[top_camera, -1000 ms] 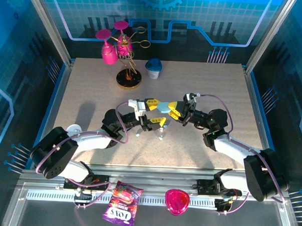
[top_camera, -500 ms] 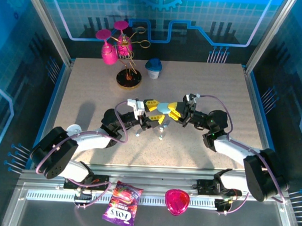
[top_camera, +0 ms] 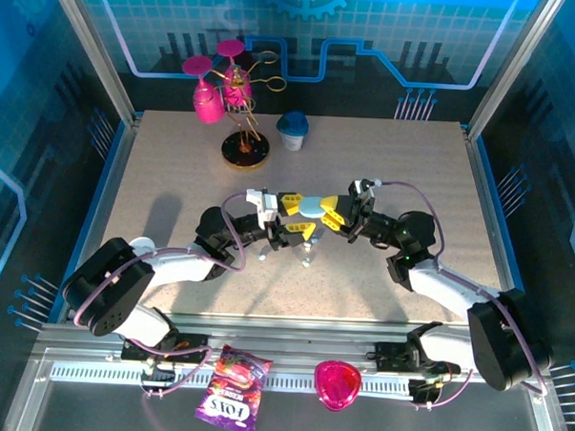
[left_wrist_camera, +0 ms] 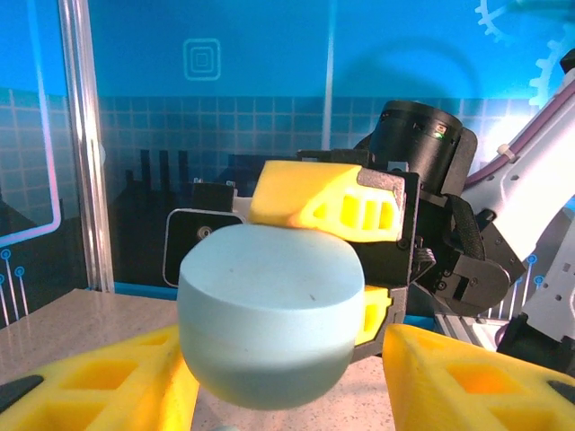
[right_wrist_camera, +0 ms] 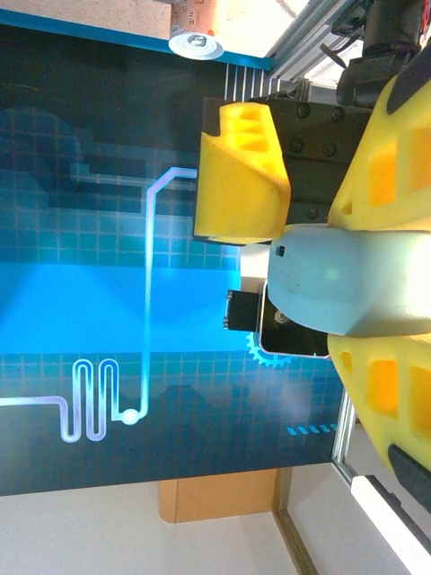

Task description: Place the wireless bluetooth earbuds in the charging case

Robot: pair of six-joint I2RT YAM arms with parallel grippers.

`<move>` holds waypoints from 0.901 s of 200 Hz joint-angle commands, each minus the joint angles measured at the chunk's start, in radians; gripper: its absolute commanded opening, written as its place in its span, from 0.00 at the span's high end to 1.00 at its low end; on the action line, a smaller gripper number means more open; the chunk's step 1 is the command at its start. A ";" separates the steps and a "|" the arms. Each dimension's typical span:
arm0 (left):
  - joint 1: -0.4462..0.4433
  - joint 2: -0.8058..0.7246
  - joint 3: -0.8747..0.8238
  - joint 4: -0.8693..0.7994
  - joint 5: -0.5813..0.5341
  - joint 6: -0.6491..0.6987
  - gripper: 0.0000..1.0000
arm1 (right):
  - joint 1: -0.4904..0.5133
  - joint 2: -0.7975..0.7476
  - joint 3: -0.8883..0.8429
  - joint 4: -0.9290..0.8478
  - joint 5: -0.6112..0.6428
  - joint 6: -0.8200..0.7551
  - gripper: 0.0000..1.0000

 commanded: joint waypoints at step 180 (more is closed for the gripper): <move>-0.002 -0.007 0.024 0.048 0.053 -0.049 0.70 | 0.048 -0.042 0.015 -0.073 0.029 -0.077 0.85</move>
